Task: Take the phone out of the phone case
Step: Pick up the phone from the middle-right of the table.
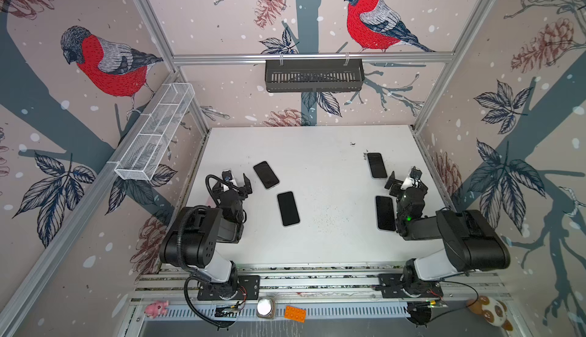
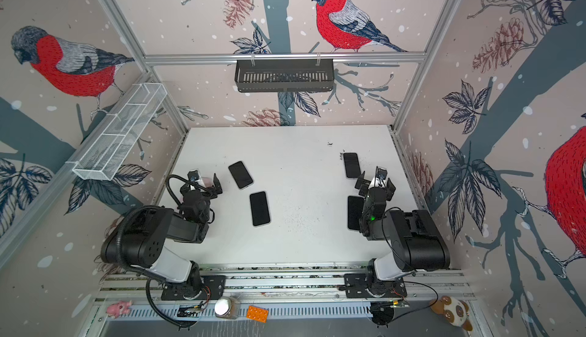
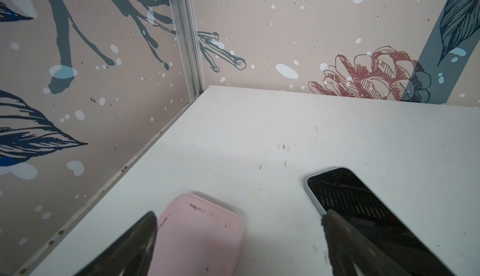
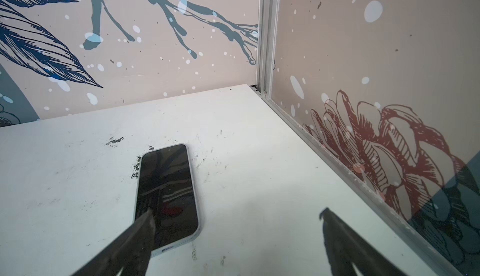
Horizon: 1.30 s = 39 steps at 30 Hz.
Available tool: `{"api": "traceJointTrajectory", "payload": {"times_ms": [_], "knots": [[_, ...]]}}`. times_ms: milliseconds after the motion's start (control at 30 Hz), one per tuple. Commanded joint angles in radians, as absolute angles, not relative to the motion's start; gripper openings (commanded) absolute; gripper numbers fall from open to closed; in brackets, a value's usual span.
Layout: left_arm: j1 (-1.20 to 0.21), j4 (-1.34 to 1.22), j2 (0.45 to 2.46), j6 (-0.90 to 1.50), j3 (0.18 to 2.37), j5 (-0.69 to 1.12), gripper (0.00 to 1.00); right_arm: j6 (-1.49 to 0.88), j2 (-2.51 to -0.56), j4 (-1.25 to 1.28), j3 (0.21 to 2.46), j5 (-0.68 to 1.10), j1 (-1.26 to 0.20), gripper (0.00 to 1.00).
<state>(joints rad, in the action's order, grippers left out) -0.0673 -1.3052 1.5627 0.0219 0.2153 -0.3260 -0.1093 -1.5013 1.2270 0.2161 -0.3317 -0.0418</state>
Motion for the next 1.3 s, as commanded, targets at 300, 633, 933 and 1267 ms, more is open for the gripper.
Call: {"api": "traceJointTrajectory", "payload": {"times_ms": [300, 633, 933, 1267], "knots": [[-0.067, -1.355, 1.562, 0.026, 0.215, -0.336, 0.98, -0.118, -1.5, 1.233, 0.216, -0.327, -0.044, 1.0], [-0.066, -1.355, 1.563, 0.025, 0.215, -0.336, 0.98, -0.118, -1.502, 1.232, 0.218, -0.325, -0.043, 1.0], [-0.062, -1.353, 1.561, 0.027, 0.215, -0.329, 0.98, -0.116, -1.498, 1.234, 0.215, -0.327, -0.043, 1.0], [-0.247, -0.666, 0.943, 0.092, 0.337, -0.489, 0.98, -0.16, -1.137, 0.439, 0.528, -0.55, -0.34, 1.0]]}}
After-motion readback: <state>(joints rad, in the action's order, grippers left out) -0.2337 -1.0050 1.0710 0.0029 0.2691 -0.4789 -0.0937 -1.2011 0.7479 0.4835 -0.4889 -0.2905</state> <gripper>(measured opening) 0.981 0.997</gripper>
